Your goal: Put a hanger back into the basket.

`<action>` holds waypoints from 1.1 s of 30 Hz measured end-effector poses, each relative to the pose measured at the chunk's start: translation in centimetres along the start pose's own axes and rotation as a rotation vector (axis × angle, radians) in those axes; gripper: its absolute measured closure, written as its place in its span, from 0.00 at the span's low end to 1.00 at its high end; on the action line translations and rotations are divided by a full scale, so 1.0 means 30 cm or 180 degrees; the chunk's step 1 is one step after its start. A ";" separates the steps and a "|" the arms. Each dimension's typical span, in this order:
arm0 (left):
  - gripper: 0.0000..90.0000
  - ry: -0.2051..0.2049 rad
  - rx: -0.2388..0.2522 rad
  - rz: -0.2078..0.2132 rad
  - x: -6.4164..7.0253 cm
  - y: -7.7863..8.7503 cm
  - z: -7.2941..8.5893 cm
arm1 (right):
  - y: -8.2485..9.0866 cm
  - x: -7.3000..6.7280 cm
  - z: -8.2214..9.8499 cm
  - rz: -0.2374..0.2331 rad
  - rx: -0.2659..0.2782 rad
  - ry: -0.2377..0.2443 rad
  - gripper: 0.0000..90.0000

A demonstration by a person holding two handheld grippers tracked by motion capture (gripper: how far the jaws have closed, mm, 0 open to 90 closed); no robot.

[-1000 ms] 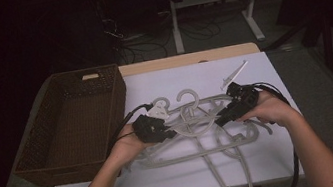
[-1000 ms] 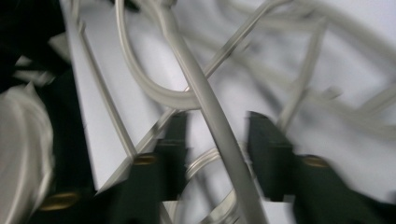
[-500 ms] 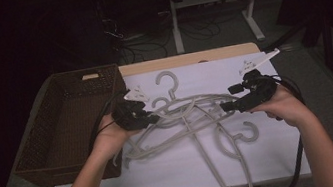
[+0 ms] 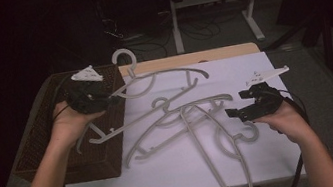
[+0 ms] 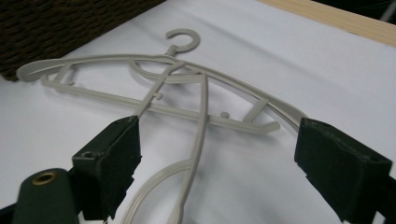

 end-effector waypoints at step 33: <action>0.91 0.0966 -0.0062 -0.0936 -0.501 0.262 0.445 | -0.022 0.017 0.171 0.0321 -0.0004 -0.0202 0.13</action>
Point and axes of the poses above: each handheld gripper's, and its own axes: y roughly backward along the jaws, z roughly out of its underside, x roughly to its right, the point moved 3 cm from there along -y, roughly forward along the jaws, and after that the axes turned 7 degrees about -z, right-handed, at the moved point
